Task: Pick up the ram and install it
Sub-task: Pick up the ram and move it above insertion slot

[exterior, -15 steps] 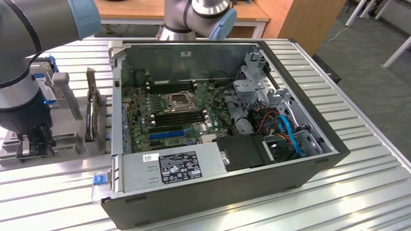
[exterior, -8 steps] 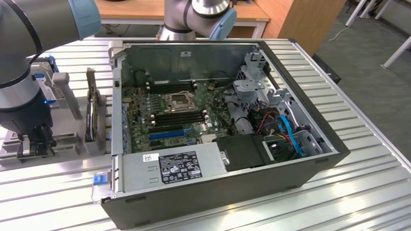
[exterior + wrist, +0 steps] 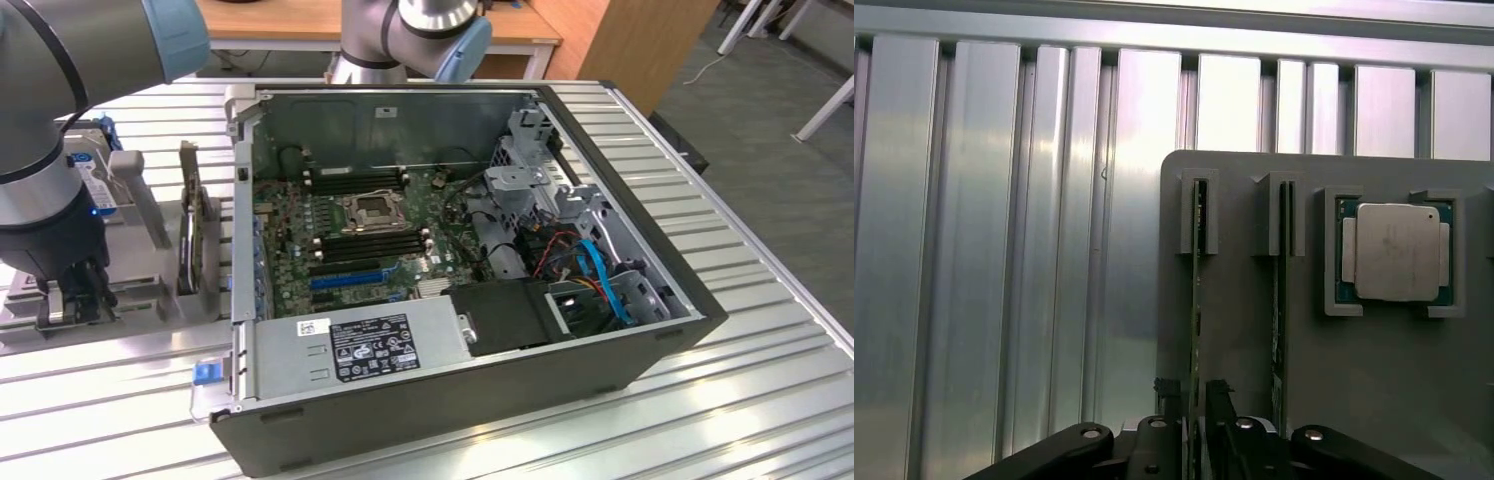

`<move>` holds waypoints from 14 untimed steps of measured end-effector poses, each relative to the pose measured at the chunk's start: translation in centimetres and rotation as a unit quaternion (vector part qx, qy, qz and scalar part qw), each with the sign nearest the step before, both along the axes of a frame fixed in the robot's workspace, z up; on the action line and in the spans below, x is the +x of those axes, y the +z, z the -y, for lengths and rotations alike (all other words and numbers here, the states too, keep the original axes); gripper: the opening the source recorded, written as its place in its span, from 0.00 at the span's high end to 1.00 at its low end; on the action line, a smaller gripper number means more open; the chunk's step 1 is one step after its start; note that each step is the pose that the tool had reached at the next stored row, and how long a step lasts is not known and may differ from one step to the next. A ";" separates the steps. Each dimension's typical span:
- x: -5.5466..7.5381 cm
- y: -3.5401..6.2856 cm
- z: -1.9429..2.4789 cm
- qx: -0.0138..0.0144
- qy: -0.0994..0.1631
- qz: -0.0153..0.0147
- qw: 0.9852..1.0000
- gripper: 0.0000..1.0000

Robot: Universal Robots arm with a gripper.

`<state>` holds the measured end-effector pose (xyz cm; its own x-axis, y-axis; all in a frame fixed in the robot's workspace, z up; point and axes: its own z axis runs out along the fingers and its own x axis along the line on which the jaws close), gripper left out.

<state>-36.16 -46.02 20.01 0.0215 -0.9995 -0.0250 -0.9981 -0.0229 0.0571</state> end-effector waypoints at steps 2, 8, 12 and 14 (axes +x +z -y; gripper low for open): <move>0.0 0.00 0.00 0.000 0.000 0.000 1.000 0.77; 0.0 0.00 0.02 0.000 0.000 0.000 1.000 0.77; 0.0 0.00 0.08 0.000 0.000 0.000 1.000 0.77; 0.0 0.00 0.08 0.000 0.000 0.000 1.000 0.77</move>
<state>-36.15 -46.10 20.01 0.0215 -0.9995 -0.0250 -0.9981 -0.0229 0.0571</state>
